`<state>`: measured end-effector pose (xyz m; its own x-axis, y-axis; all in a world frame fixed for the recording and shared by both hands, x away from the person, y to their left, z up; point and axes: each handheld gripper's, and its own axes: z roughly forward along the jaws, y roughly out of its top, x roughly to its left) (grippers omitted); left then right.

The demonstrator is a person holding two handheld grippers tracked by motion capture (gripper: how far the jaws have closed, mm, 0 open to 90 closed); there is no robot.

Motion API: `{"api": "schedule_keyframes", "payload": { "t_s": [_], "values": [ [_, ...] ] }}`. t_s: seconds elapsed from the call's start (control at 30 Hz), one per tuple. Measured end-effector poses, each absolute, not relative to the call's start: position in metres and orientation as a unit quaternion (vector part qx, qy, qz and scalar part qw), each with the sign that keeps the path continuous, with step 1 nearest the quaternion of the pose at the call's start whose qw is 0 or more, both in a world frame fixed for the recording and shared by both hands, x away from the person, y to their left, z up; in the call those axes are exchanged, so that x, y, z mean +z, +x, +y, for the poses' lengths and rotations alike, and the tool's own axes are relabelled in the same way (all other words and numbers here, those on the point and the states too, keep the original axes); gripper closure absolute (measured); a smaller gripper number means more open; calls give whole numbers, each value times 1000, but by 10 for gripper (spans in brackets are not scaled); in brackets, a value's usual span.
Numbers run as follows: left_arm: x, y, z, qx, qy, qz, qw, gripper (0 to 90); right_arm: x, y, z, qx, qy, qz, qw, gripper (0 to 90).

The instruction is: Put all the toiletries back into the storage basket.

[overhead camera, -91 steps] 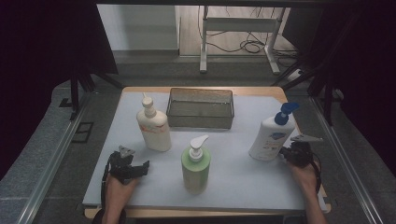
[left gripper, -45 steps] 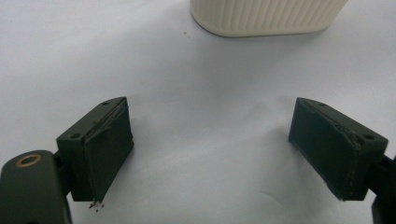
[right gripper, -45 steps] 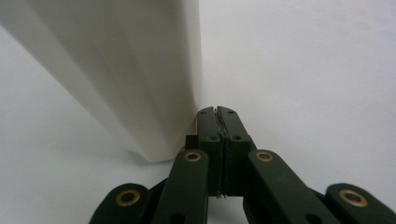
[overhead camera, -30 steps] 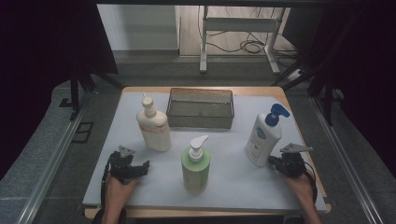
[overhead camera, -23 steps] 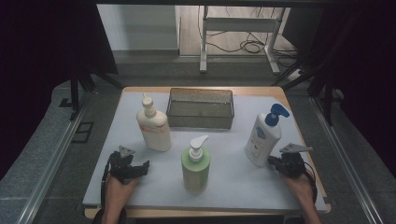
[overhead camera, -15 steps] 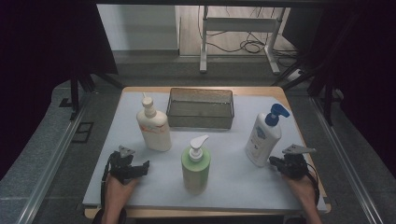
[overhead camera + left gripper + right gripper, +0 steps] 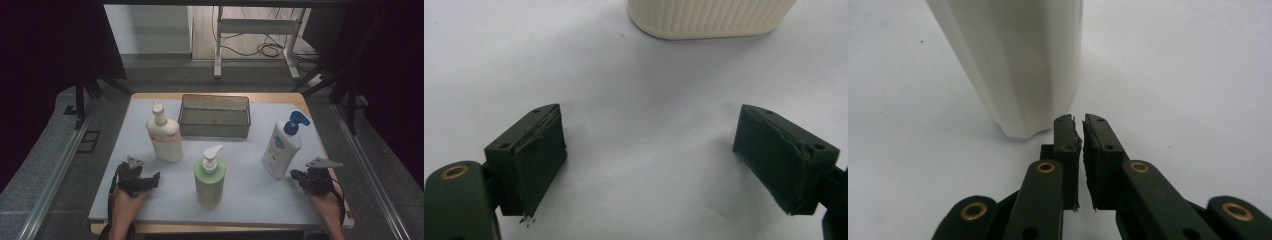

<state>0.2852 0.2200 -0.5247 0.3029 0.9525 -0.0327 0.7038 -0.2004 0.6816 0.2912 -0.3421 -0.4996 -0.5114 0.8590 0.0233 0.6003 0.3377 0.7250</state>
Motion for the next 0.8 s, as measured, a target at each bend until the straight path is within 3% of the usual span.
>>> {"api": "schedule_keyframes", "payload": {
  "t_s": [0.37, 0.8],
  "values": [
    [-525, 285, 220, 204, 747, 554, 305, 129, -496, 278, -339, 334, 459, 800, 193, 775],
    [-525, 285, 220, 204, 747, 554, 305, 129, -493, 273, -329, 320, 451, 812, 188, 482]
  ]
}}
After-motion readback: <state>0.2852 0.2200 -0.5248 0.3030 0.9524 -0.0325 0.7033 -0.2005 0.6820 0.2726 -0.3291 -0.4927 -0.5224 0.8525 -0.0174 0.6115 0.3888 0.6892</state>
